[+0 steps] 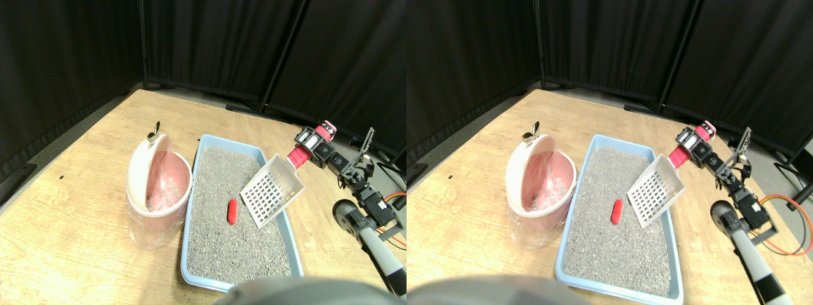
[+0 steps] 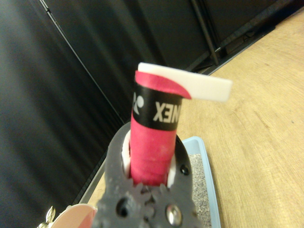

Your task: Scoop (unimanual)

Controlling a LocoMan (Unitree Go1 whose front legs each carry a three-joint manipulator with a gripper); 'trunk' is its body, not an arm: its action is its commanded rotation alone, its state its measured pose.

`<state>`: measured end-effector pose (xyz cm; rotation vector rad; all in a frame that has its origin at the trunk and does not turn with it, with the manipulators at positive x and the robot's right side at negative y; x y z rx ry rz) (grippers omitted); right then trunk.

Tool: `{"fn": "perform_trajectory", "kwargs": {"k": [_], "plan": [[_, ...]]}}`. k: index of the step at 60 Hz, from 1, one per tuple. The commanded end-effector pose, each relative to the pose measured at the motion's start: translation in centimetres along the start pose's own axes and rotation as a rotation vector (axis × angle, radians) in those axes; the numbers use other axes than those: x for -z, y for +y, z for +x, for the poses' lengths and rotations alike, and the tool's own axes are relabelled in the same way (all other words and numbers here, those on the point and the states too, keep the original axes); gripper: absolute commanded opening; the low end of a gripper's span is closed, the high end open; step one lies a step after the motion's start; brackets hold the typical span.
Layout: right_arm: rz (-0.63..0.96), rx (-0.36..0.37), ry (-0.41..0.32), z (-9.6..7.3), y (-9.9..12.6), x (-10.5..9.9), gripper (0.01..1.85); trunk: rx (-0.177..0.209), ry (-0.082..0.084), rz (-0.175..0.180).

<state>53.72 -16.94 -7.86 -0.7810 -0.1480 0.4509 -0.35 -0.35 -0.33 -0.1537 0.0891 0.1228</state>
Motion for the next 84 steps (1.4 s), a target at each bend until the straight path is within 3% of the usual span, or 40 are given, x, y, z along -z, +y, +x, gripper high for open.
{"fn": "perform_trajectory", "kwargs": {"k": [1, 18, 21, 26, 40, 49, 52, 53, 55, 61, 66, 72, 81, 84], "plan": [[-0.018, 0.011, -0.056, 0.3, -0.1, -1.2, 0.05, -0.016, 0.02, -0.018], [-0.072, -0.019, -0.075, 0.5, 0.5, -0.7, 0.05, -0.018, 0.026, -0.018], [-0.059, 0.004, -0.025, 0.3, 1.0, -0.9, 0.05, -0.017, 0.028, -0.017], [-0.046, 0.003, -0.006, 0.1, 1.6, -1.1, 0.05, -0.017, 0.03, -0.017], [-0.029, -0.022, -0.03, 0.1, 3.0, -1.0, 0.05, -0.025, 0.032, -0.022], [0.103, -0.105, -0.048, 0.1, 6.4, -1.1, 0.05, -0.026, 0.036, -0.027], [0.102, -0.133, -0.027, 0.1, 7.8, -1.4, 0.05, -0.027, 0.037, -0.029], [0.109, -0.161, -0.029, 0.1, 9.6, -1.6, 0.05, -0.027, 0.037, -0.029], [0.113, -0.174, -0.01, 0.0, 10.7, -1.8, 0.05, -0.028, 0.038, -0.03], [0.16, -0.181, 0.027, -0.3, 12.2, -1.9, 0.05, -0.037, 0.039, -0.035], [0.206, -0.144, 0.037, -0.1, 12.0, -1.1, 0.05, -0.042, 0.037, -0.037], [0.319, -0.068, 0.104, 0.2, 11.2, -0.3, 0.3, -0.048, 0.034, -0.041], [0.447, 0.02, 0.202, 0.0, 10.6, 1.3, 0.22, -0.048, 0.033, -0.041], [0.513, 0.068, 0.252, -0.2, 10.5, 2.0, 0.29, -0.047, 0.034, -0.041]]}}
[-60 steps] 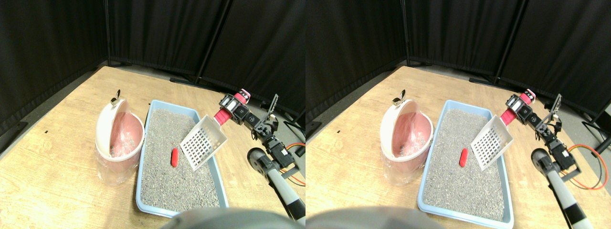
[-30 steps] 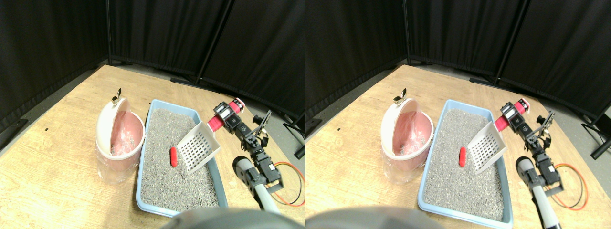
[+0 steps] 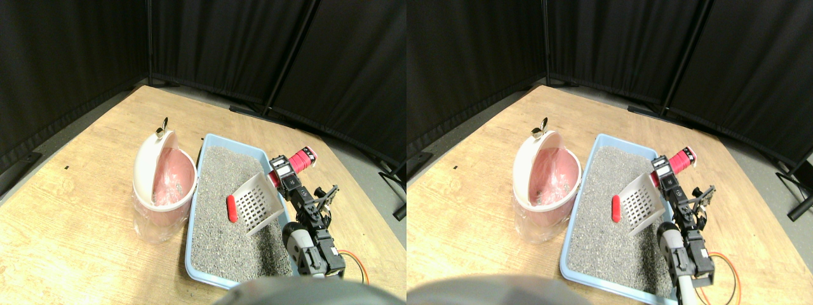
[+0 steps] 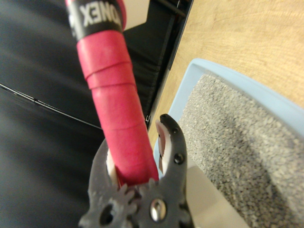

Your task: Scoop (unimanual)

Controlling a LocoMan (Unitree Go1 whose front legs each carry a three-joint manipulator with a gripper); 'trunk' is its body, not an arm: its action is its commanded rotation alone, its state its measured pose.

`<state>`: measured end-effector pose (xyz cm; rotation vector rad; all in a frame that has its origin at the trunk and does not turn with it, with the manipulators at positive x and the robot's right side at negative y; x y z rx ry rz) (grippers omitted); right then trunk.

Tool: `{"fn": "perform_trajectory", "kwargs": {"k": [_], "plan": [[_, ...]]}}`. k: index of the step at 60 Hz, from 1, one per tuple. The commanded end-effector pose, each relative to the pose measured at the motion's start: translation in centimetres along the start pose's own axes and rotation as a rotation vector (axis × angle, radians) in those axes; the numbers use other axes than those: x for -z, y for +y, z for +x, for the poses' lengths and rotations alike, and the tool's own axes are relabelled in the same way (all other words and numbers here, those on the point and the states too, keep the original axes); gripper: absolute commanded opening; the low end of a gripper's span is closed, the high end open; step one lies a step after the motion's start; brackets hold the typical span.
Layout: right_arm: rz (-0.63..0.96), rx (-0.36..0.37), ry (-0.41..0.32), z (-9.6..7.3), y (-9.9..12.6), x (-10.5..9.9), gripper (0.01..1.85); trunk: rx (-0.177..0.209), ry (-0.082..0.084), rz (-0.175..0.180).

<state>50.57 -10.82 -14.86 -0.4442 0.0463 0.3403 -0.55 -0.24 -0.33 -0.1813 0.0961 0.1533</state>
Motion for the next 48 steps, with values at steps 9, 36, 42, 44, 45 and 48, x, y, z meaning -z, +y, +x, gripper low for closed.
{"fn": "perform_trajectory", "kwargs": {"k": [9, 36, 42, 44, 45, 48], "plan": [[0.193, 0.066, 0.155, -0.1, -0.9, 3.9, 0.23, -0.012, 0.03, -0.011], [0.554, 0.187, 0.143, -1.2, -3.2, 4.4, 0.05, -0.002, 0.035, -0.006], [0.625, 0.194, 0.1, -1.3, -3.5, 4.3, 0.05, -0.001, 0.034, -0.005], [0.643, 0.192, 0.058, -1.3, -3.7, 4.3, 0.05, -0.002, 0.032, -0.003], [0.647, 0.192, 0.053, -1.3, -3.7, 4.3, 0.05, -0.002, 0.032, -0.003], [0.659, 0.201, 0.049, -1.4, -3.9, 4.0, 0.05, -0.001, 0.033, -0.002]]}}
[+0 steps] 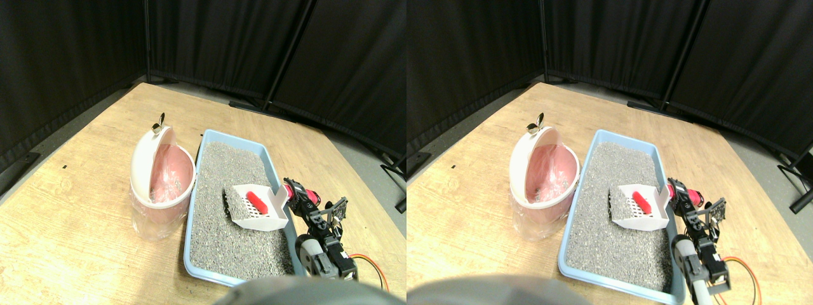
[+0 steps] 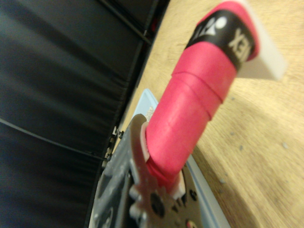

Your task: Scoop (unimanual)

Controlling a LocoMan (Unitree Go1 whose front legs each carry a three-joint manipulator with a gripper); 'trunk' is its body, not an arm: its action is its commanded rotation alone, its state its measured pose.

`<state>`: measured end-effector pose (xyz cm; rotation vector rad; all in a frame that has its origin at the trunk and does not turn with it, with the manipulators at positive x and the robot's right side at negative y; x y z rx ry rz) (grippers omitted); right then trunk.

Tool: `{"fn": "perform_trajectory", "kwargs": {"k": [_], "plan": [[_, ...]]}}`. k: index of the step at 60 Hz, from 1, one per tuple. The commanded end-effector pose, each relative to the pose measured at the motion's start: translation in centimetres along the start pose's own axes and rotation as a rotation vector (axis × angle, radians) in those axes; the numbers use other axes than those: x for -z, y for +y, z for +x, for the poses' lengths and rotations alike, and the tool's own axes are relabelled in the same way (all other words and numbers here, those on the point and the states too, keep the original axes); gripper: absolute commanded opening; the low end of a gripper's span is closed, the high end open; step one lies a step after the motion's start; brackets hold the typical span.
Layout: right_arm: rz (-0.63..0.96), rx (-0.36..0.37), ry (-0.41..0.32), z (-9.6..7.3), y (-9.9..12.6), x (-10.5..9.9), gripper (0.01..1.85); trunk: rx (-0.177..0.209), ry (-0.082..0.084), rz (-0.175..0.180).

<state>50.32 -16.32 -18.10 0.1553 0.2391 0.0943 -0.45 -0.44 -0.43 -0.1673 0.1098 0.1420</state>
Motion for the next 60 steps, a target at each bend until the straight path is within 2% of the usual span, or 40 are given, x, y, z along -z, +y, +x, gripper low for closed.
{"fn": "perform_trajectory", "kwargs": {"k": [1, 20, 30, 42, 53, 60], "plan": [[0.035, -0.012, -0.084, -0.1, 0.4, -1.6, 0.05, -0.009, 0.017, -0.017], [0.092, -0.049, -0.151, -0.3, 1.1, -4.7, 0.05, -0.006, 0.012, -0.017], [0.139, -0.115, -0.189, -0.2, 1.2, -4.9, 0.05, -0.01, 0.008, -0.02], [0.139, -0.149, -0.219, -0.1, 1.2, -5.1, 0.05, -0.016, 0.001, -0.025], [0.163, -0.174, -0.285, 0.3, 1.6, -5.9, 0.05, -0.017, -0.008, -0.027], [0.286, -0.186, -0.302, 0.4, 1.9, -6.5, 0.05, -0.02, -0.017, -0.032]]}}
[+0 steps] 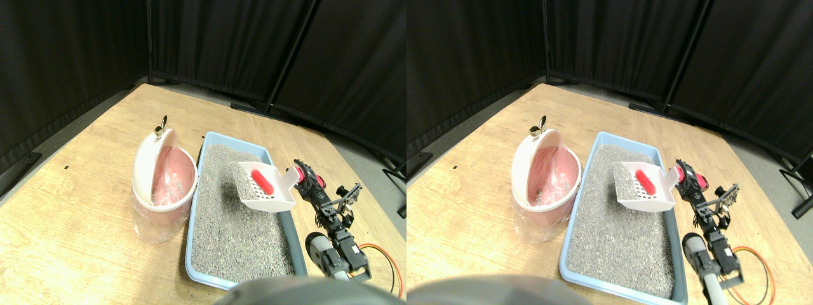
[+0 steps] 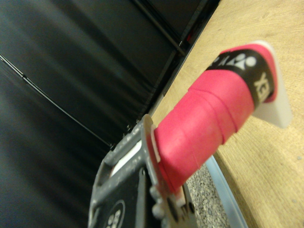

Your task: Scoop (unimanual)

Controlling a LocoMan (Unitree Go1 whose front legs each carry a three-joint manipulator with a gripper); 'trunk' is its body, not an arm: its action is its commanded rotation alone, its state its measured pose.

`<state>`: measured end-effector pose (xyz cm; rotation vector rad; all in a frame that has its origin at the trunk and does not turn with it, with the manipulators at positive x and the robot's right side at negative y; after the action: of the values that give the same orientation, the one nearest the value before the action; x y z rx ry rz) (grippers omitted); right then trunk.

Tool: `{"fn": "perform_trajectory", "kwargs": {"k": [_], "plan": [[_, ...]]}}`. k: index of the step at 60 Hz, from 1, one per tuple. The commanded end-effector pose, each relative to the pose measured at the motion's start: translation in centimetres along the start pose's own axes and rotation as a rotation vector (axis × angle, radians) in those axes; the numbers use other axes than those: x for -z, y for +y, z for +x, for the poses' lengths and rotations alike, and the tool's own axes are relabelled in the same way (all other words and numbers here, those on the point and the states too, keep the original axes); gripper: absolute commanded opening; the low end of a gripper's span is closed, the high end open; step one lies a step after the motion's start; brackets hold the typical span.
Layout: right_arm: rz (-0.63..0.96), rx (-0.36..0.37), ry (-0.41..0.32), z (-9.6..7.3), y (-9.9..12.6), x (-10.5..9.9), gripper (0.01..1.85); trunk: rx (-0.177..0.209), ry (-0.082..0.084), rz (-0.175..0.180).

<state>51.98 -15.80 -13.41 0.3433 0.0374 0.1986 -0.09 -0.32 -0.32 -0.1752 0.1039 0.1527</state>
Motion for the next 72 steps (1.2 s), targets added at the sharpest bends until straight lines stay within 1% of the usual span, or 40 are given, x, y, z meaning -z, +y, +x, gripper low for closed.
{"fn": "perform_trajectory", "kwargs": {"k": [1, 4, 8, 13, 17, 23, 26, 28, 31, 35, 41, 45, 47, 48, 50, 51, 59, 67, 69, 72], "plan": [[0.146, -0.044, -0.106, 0.3, 1.0, -1.6, 0.05, -0.01, -0.011, -0.023], [0.215, -0.045, -0.108, 0.3, 1.3, -1.7, 0.05, -0.014, -0.013, -0.026], [0.253, -0.045, -0.107, 0.3, 1.6, -1.7, 0.05, -0.015, -0.016, -0.027], [0.257, -0.041, -0.103, 0.4, 1.8, -1.7, 0.05, -0.017, -0.016, -0.028], [0.278, -0.054, -0.097, 0.6, 2.0, -1.7, 0.05, -0.02, -0.018, -0.032], [0.293, -0.043, -0.092, 0.7, 2.2, -2.0, 0.05, -0.024, -0.018, -0.033], [0.373, -0.033, -0.085, 0.9, 2.4, -2.1, 0.05, -0.024, -0.018, -0.033], [0.481, -0.014, -0.074, 1.0, 2.5, -2.2, 0.05, -0.026, -0.018, -0.035], [0.557, -0.008, -0.053, 1.1, 2.6, -2.3, 0.05, -0.028, -0.019, -0.036], [0.611, -0.004, -0.032, 1.2, 2.8, -2.2, 0.05, -0.03, -0.018, -0.037], [0.758, -0.008, 0.012, 1.3, 3.2, -2.1, 0.05, -0.032, -0.017, -0.04], [0.772, -0.006, 0.021, 1.4, 3.2, -2.0, 0.05, -0.032, -0.017, -0.043], [0.806, 0.027, 0.025, 1.4, 3.3, -1.9, 0.05, -0.034, -0.017, -0.043], [0.824, 0.028, 0.027, 1.4, 3.4, -1.9, 0.05, -0.034, -0.017, -0.043], [0.817, 0.029, 0.025, 1.4, 3.5, -1.9, 0.05, -0.034, -0.017, -0.043], [0.803, 0.029, 0.022, 1.4, 3.5, -1.9, 0.05, -0.035, -0.015, -0.044], [0.791, 0.023, 0.031, 1.4, 3.6, -1.8, 0.05, -0.038, -0.015, -0.047], [0.847, 0.027, 0.046, 1.6, 3.7, -1.7, 0.05, -0.039, -0.009, -0.045], [0.888, 0.025, 0.051, 1.7, 3.7, -1.7, 0.05, -0.039, -0.009, -0.045], [0.902, 0.019, 0.055, 1.7, 3.7, -1.6, 0.05, -0.04, -0.01, -0.046]]}}
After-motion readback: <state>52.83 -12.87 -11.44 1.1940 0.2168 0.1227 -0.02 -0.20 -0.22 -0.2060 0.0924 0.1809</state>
